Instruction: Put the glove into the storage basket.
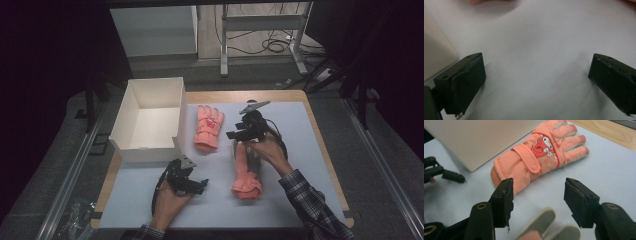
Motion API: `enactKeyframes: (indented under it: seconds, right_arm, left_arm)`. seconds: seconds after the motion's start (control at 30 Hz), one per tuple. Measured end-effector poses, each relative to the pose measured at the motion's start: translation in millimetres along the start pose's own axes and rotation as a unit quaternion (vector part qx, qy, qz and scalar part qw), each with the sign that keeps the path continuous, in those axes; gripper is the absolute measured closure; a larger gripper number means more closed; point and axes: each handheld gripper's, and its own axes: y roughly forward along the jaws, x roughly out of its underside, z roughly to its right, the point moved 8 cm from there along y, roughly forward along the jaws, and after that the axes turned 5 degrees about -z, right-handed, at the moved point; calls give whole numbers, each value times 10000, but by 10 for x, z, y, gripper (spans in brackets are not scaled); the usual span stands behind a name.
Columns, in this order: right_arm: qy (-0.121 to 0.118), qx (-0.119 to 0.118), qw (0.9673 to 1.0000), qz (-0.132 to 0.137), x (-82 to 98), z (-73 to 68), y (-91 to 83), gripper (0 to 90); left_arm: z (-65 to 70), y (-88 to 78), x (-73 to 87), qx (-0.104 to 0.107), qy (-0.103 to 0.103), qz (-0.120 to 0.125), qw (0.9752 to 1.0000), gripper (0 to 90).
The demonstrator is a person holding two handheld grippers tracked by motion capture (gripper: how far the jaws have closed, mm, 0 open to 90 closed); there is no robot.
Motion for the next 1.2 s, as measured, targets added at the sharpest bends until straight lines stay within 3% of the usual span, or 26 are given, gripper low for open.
enactKeyframes:
  seconds: [0.8, 1.1, 1.2]
  right_arm:
    - [166, 94, 9996, -230, -484, 111, 701, 409]
    - [239, 237, 9988, -343, -595, 155, 970, 404]
    - [215, 386, 9978, -499, -585, 190, 1084, 379]
  left_arm:
    - [1, -2, 2, 0, -12, -16, 10000, 10]
    - [3, -1, 1, 5, -22, -7, 10000, 10]
    - [3, -1, 1, 5, -19, -7, 10000, 10]
